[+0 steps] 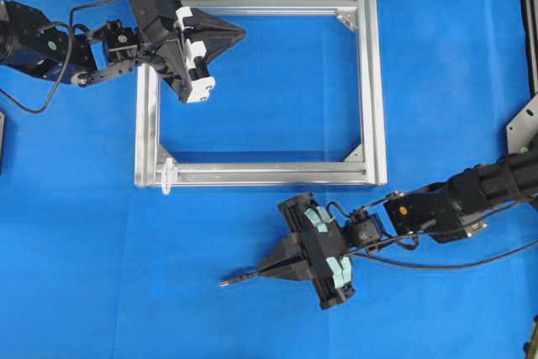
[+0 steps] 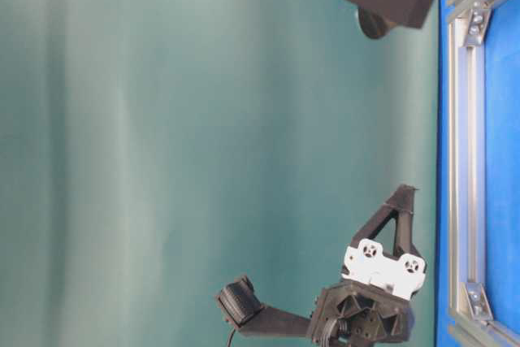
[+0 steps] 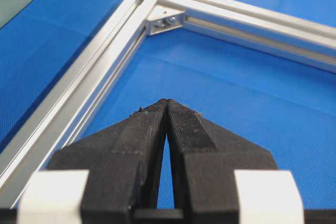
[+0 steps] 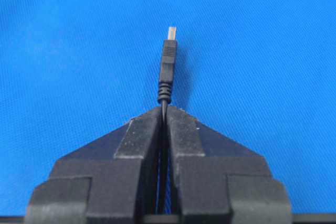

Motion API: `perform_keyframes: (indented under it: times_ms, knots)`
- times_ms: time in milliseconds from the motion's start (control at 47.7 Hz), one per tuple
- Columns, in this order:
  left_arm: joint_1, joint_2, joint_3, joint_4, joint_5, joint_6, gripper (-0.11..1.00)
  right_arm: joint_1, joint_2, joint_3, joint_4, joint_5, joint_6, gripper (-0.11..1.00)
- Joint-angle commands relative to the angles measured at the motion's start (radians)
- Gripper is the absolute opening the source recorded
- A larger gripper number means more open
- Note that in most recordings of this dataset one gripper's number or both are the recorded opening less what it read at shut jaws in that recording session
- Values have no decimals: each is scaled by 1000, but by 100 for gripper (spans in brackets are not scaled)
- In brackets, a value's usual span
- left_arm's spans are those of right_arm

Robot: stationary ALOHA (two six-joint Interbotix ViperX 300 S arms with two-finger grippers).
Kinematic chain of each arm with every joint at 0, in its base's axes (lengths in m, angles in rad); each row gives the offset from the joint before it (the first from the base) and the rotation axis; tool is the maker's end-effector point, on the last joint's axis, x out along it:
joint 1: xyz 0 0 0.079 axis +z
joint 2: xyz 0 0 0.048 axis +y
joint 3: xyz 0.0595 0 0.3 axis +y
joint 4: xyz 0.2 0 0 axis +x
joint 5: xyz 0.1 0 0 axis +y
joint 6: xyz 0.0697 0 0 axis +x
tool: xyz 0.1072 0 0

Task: Insert the wire through the string loop located on the left side.
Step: 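Close the right gripper on the cable just behind the USB plug, then carry the cable plug with the right gripper toward the white zip-tie loop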

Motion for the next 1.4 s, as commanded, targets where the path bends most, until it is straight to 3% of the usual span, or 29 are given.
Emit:
perform_keyframes:
  times_ms: [0,356,1383]
  knots:
    - [2,-28,-6,3,-5,-2,0,0,-83,9,-3,6,2,0]
    - [2,-28,-8,3,-5,-2,0,5,-265,35,-3,187,-9,0]
    - [2,-28,-8,5,-5,-2,0,5,-264,37,-5,193,-12,0]
